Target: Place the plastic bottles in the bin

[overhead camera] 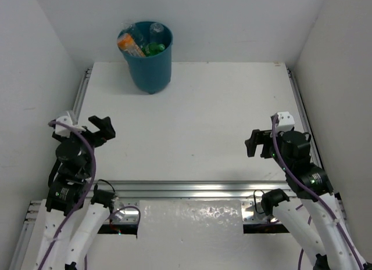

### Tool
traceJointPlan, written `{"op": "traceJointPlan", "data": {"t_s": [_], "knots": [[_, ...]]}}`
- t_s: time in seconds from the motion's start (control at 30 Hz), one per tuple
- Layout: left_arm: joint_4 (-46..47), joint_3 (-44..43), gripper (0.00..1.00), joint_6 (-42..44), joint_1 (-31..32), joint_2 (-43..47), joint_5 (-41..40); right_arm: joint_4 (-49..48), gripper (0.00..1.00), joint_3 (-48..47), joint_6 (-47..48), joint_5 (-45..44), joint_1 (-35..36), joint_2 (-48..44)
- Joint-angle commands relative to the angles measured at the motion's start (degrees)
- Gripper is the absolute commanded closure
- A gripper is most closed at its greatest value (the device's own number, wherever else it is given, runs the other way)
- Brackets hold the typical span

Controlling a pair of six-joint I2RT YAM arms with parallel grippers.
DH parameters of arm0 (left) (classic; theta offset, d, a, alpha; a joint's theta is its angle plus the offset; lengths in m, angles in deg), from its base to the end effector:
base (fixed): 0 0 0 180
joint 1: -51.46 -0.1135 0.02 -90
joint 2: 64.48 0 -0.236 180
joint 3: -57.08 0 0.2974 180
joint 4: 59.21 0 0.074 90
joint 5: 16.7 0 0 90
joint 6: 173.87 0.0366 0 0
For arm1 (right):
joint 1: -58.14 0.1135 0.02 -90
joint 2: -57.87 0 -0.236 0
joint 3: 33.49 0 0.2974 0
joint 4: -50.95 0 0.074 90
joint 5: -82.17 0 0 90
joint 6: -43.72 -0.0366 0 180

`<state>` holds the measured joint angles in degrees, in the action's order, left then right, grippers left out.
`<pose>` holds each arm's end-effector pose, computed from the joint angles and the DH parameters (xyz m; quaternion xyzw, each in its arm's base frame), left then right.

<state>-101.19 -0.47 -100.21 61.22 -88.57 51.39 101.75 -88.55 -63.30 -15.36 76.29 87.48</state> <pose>0.1594 -0.0136 0.3578 -0.1665 0.7355 -0.0044 0.6567 0.1754 0.0525 0.3107 0.0268 0.8435 0.1083 0.5254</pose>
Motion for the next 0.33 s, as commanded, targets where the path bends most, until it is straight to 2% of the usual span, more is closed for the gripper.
{"op": "traceJointPlan", "data": {"t_s": [0.0,0.3], "knots": [[6.35,2.31,0.01,0.52,-0.09,-0.25,-1.46,-0.13,0.01,1.14,-0.47,-1.17,0.13,-0.34],[7.06,3.81,0.0,0.43,-0.18,-2.27,0.38,-0.4,0.01,2.37,-0.83,-1.61,0.13,-0.87]]}}
